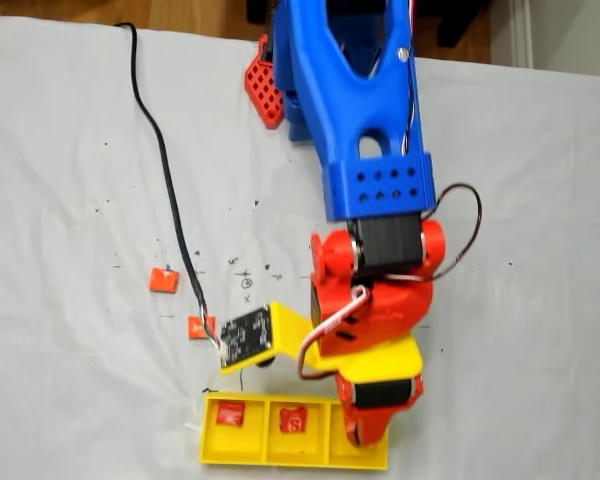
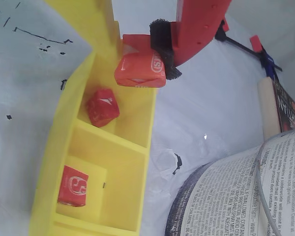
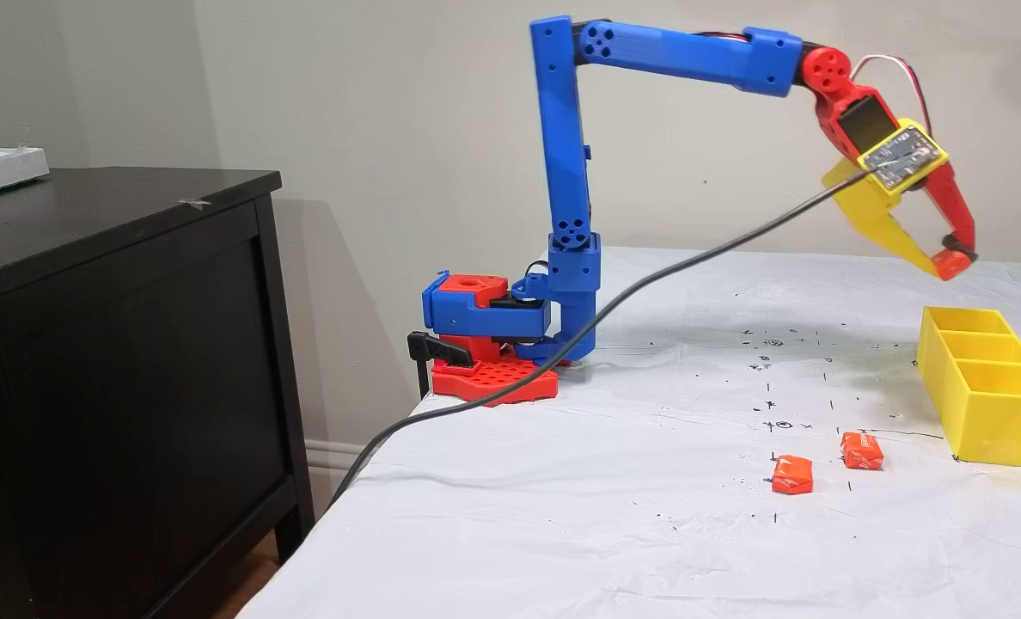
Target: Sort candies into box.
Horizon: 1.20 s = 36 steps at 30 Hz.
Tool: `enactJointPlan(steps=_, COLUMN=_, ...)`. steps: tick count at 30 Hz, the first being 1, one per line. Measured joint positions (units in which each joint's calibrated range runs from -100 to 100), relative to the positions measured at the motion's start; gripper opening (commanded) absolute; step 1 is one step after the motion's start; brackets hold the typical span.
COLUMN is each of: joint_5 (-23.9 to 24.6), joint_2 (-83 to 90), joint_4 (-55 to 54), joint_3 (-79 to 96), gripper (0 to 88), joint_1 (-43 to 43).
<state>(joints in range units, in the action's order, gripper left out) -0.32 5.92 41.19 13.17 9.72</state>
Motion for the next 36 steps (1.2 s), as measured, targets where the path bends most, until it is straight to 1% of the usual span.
enactJointPlan(steps=8, joint_5=-0.05, joint_2=-5.92, joint_4=0.16, joint_3=-5.47, gripper=0.1, joint_1=0.0)
enactJointPlan(steps=13, joint_5=-1.03, joint_2=-9.98, joint_4=4.44, joint_3=-9.5, gripper=0.1, joint_1=0.16)
enactJointPlan(steps=19, joint_5=-1.76, joint_2=-10.41, joint_4=5.16, joint_3=-9.67, gripper=0.6, joint_1=0.16)
enactJointPlan(steps=24, joint_5=-2.34, joint_2=-10.41, joint_4=5.16, joint_3=-9.67, gripper=22.9, joint_1=0.16)
enactJointPlan(steps=25, joint_5=-2.44, joint_2=-10.41, joint_4=5.16, joint_3=-9.67, gripper=25.5, joint_1=0.16)
enactJointPlan(steps=27, joint_5=-2.54, joint_2=-10.41, joint_4=5.16, joint_3=-9.67, gripper=26.8, joint_1=0.16)
enactJointPlan(steps=30, joint_5=-2.69, joint_2=-10.41, joint_4=5.63, joint_3=-9.75, gripper=27.0, joint_1=0.16)
enactJointPlan(steps=32, joint_5=-2.83, joint_2=-10.41, joint_4=5.87, joint_3=-9.75, gripper=24.8, joint_1=0.16)
enactJointPlan(steps=36, joint_5=-3.03, joint_2=-10.41, joint_4=6.11, joint_3=-9.75, gripper=14.3, joint_1=0.16)
